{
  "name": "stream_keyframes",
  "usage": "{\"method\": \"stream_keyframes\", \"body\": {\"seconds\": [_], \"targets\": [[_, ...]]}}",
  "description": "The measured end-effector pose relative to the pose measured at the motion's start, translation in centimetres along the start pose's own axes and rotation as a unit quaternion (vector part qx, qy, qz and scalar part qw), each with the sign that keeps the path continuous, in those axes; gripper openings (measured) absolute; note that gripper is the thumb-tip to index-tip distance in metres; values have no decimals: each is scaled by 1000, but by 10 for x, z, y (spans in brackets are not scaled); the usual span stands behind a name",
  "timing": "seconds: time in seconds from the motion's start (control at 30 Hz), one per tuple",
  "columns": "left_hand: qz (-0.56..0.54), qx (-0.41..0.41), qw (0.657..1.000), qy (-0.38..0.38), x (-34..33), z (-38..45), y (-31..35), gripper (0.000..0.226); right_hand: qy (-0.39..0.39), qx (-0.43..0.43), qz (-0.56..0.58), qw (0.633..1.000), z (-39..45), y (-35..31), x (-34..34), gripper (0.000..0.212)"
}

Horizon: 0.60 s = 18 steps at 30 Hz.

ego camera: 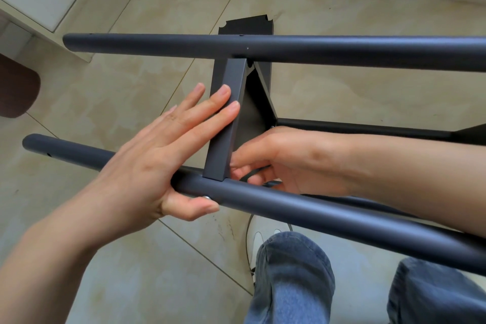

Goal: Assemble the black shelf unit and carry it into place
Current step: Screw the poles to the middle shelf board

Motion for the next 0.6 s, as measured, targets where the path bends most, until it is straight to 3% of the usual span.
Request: {"method": "stream_keyframes", "body": {"seconds": [0.23,0.6], "targets": [[-23,30,999,-11,5,-3,5,95,36,-4,-49,998,2,-3,-4,16],[-31,48,997,-42,6,-2,7,93,-21,20,-31,999,-3,-4,-4,21]]}}
Point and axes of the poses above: each hand's wrist, its own z-axis towards the middle knuckle, its own x-axis out of the back of the hand, y = z × x, the point moved 4 cm from there along z, towards the middle knuckle, and after that the axes turned 3 degrees about -y, right-handed, at the moved point
